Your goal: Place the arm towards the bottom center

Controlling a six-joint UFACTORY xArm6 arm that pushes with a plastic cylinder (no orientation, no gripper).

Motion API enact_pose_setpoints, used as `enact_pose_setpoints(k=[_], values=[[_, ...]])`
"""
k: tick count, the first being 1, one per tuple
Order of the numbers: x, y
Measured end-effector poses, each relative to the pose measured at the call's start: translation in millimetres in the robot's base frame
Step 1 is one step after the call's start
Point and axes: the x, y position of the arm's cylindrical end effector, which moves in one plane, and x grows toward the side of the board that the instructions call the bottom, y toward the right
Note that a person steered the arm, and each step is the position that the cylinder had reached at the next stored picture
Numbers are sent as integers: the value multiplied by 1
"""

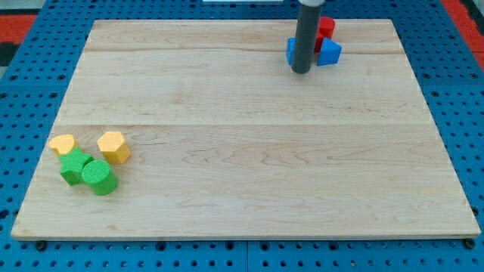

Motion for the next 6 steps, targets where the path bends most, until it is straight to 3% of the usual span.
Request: enact_pose_setpoints(k=[1,4,5,6], values=[[65,-12],[200,-104],[260,-169],[264,-229]])
